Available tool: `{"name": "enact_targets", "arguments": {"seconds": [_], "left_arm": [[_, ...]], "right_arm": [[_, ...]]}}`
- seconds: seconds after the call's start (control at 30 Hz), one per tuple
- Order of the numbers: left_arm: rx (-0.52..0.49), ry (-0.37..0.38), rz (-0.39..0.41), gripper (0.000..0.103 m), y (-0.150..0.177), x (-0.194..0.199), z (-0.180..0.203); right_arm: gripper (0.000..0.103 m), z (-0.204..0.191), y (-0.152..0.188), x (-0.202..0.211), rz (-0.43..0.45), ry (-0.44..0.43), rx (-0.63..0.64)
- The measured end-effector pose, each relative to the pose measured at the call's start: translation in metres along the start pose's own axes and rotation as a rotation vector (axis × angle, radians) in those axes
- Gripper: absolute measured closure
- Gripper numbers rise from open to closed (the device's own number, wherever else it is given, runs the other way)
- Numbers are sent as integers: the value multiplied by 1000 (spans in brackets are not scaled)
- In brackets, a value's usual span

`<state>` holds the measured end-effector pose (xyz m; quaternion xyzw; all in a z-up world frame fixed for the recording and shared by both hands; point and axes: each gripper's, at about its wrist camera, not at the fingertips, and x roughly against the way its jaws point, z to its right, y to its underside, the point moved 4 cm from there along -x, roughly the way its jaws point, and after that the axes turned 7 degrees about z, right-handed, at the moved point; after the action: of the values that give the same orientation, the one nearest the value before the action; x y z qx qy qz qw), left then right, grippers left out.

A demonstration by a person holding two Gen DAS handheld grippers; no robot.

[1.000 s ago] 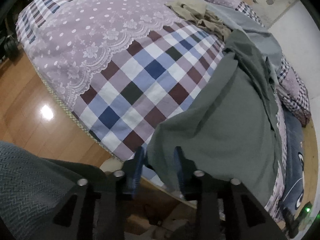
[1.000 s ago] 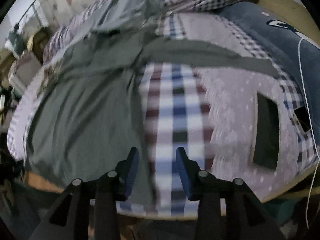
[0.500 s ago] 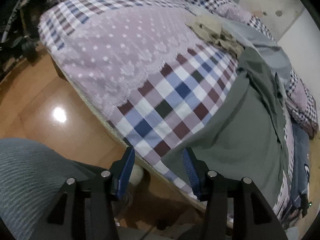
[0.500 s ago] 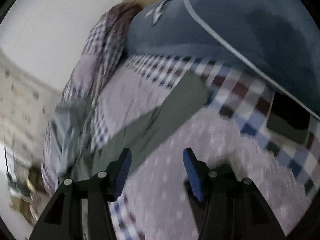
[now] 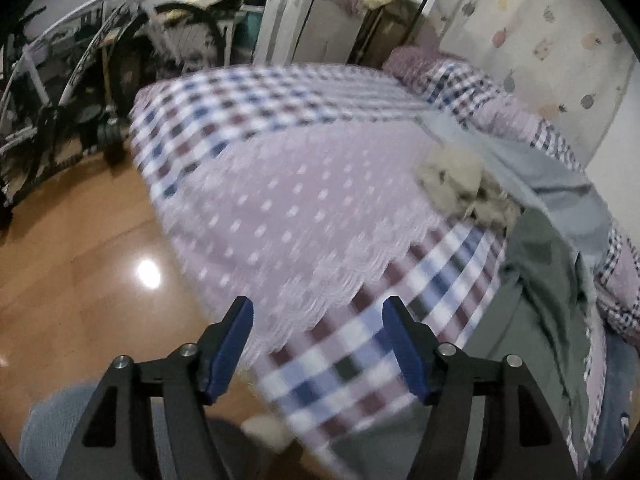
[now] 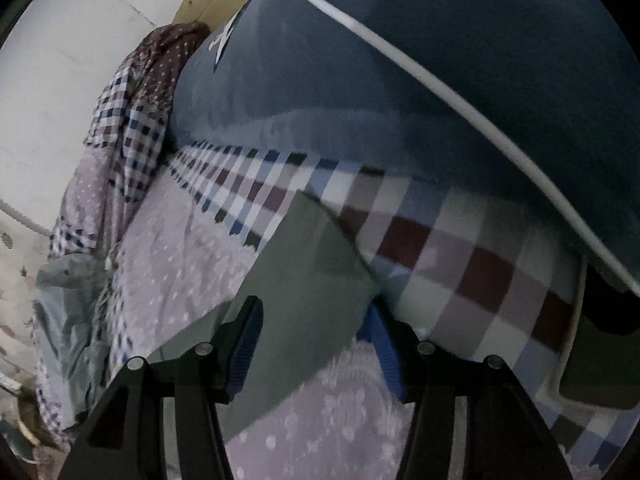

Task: Fold clothes

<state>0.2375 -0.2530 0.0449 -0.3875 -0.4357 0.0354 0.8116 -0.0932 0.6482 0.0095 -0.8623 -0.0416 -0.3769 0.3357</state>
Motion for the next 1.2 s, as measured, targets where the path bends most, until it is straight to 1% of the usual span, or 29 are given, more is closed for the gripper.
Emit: {"name": "enact_targets", "arguments": {"seconds": [0.03,0.1,0.13,0.2,0.23,0.3,0.4,0.47,0.5,0.6,0.67,0.73,0.77,0.8,0.83,0.87,0.9,0.97,1.1,1.13,1.2], "left_arm": [[-4,17,13,32,-3,-4,8],[-21,81,39,32,-8,-13,34],[-30,118,47,32,-9,-17,49],[-50,195,57,32,-11,-23,81],[-57,234,58,32,-11,-26,96],[-69,318,50,32,-11,-31,129],[-94,498,3,31,-4,-36,181],[-120,636,-54,31,5,-38,218],[-138,700,-94,31,11,-40,237],[-140,859,-211,31,24,-51,278],[-122,913,-260,31,26,-63,293],[-74,924,-274,31,19,-78,294],[-48,927,-278,31,15,-86,294],[1,919,-289,31,9,-97,290],[70,914,-304,31,4,-110,282],[143,908,-319,31,-2,-124,273],[203,894,-334,31,-5,-138,265],[307,858,-364,31,-10,-165,249],[388,869,-491,31,0,-198,249],[405,874,-525,31,3,-205,250],[372,904,-578,31,7,-206,264]], "right_arm": [[46,0,-1,-2,5,9,6],[47,-1,-4,-7,14,30,21],[50,-3,-5,-8,23,45,34],[79,-9,-5,-7,42,71,72],[100,-13,-5,-7,51,83,93],[100,-23,-3,-4,74,80,117],[100,-59,4,10,114,32,200],[101,-104,13,29,155,-26,309],[101,-129,20,39,171,-64,365],[101,-207,49,72,198,-189,519],[101,-267,84,98,183,-305,623],[101,-327,136,125,144,-425,734],[101,-350,161,135,120,-473,771],[101,-374,187,145,96,-522,808],[101,-400,225,156,61,-579,854],[101,-420,260,163,33,-617,899],[101,-434,290,167,12,-640,940],[101,-462,364,167,-54,-678,1027],[101,-483,473,145,-224,-682,1098],[101,-485,492,139,-253,-671,1109],[100,-484,502,130,-280,-663,1115]]}}
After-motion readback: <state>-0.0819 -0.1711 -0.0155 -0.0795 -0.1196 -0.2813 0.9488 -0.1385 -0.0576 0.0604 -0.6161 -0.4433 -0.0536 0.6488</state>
